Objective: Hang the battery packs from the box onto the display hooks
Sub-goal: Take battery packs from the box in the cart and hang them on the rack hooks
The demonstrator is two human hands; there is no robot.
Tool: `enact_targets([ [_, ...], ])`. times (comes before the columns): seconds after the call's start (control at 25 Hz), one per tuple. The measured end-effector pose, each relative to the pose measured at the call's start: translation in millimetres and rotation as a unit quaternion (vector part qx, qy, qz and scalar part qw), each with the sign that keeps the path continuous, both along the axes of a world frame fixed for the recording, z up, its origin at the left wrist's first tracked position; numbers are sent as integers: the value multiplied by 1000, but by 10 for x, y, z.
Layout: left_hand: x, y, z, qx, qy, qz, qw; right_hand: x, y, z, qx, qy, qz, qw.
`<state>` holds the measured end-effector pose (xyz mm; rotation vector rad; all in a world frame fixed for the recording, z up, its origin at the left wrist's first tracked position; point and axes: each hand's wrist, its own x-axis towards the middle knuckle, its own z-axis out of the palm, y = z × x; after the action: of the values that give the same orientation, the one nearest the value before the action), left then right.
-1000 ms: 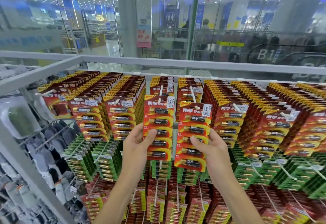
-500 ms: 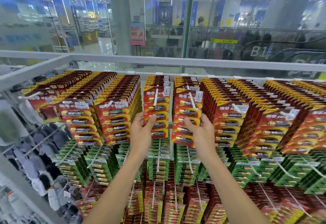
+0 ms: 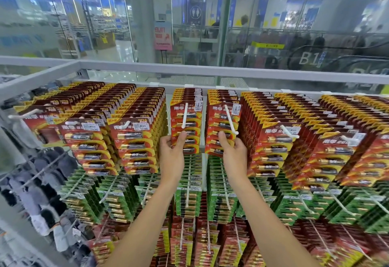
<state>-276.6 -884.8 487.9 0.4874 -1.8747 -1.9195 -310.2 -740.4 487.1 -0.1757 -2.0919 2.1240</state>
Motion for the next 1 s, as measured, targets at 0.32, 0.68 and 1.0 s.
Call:
enact_targets([
  [0.32, 211, 92, -93, -27, -48, 16, 998, 185, 53, -167, 23, -84, 38, 995],
  [0.68, 864, 137, -368, -171, -87, -64, 979, 845, 208, -326, 196, -27, 36, 980],
  [1.0, 1389, 418, -630, -290, -105, -150, 939, 1624, 836, -563, 325, -17, 17, 946],
])
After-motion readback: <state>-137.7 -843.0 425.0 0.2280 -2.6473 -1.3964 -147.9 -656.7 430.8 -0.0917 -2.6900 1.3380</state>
